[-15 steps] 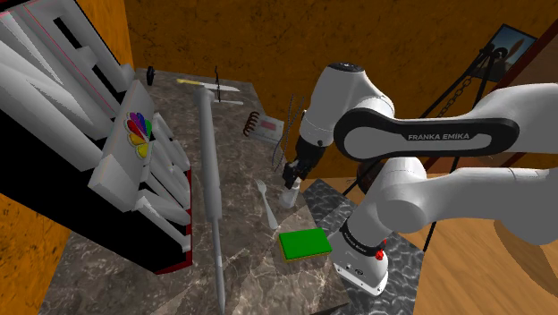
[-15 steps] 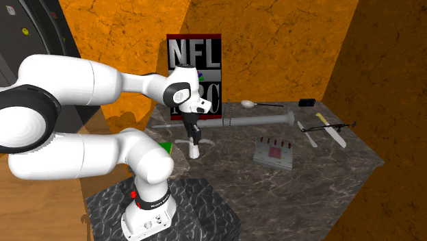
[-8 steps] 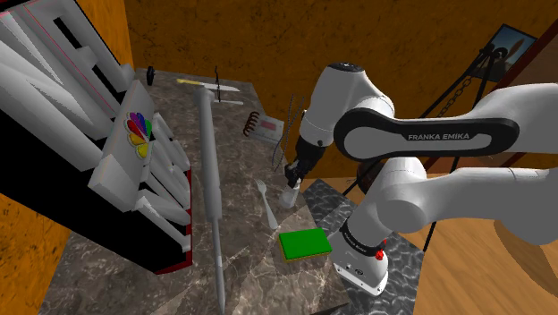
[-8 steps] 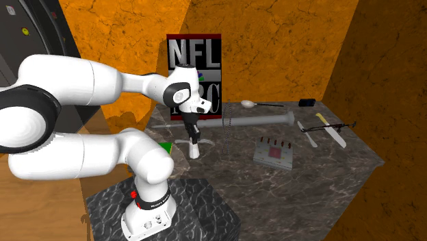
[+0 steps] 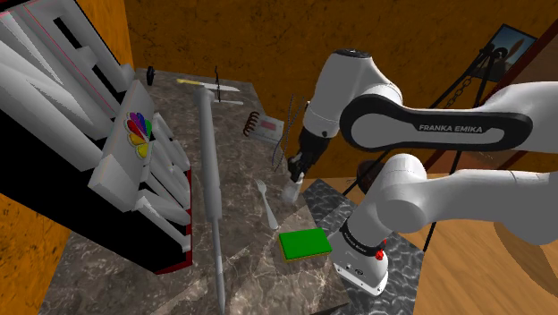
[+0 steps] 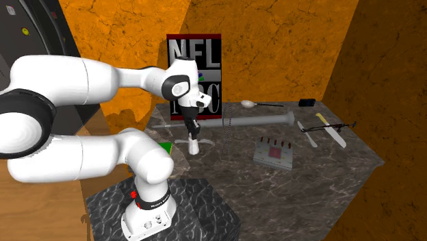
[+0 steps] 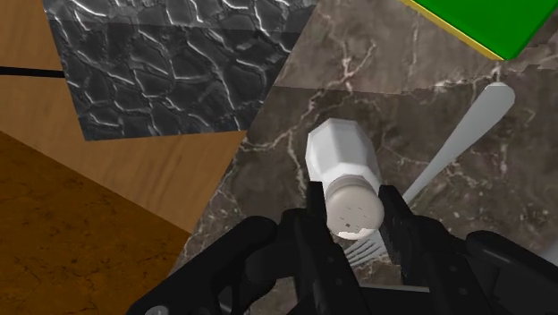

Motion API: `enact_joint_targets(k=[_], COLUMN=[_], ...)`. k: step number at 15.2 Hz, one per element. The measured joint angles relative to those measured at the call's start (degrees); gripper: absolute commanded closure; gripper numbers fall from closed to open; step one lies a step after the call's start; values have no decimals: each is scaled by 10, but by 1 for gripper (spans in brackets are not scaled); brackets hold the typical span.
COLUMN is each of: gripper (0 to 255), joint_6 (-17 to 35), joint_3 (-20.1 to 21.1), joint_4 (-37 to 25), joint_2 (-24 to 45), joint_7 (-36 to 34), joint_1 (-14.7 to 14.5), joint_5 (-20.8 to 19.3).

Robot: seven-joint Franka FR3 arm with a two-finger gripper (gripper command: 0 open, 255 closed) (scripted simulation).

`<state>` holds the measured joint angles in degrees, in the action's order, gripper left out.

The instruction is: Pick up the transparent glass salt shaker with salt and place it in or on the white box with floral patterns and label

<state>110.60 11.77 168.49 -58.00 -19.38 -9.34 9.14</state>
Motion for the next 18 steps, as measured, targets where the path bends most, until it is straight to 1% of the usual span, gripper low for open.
enact_joint_targets(k=[13, 18], gripper=[255, 255], joint_6=[-107, -138], joint_3=[-16, -22], joint_4=[-96, -129], joint_2=[-12, -9], joint_7=[0, 2], joint_1=[9, 13], joint_5=[-17, -23])
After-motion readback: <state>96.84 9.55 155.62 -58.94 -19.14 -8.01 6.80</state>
